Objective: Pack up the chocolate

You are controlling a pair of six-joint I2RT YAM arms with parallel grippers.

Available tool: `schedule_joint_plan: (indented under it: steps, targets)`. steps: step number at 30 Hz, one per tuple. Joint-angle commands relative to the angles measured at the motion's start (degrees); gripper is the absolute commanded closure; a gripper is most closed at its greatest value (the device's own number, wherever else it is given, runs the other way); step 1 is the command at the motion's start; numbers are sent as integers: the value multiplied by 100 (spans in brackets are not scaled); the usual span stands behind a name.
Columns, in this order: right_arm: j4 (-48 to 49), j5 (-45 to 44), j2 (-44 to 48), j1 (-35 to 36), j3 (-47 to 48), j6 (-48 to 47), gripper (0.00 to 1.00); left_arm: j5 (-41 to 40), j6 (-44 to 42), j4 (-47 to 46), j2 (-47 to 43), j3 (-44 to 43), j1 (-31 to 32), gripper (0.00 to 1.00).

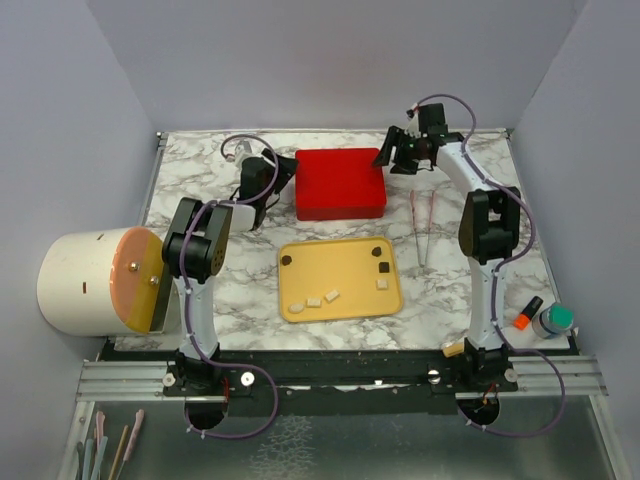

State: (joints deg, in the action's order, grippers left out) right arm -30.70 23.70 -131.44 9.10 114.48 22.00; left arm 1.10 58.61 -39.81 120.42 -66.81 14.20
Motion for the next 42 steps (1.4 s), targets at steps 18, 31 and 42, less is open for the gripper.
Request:
schedule_joint_plan:
  steps: [18,31,42]
  targets:
    - [329,1264,-1820,-216,2105,588,22,258,-309,788,1077,-1512,-48,36]
    - [257,1027,-1799,-199,1708,582,40,412,-410,1447,1399,-2164,-38,40]
    - [253,969,-1857,-181,1453,579,60,461,-456,1978,1475,-2272,-23,44]
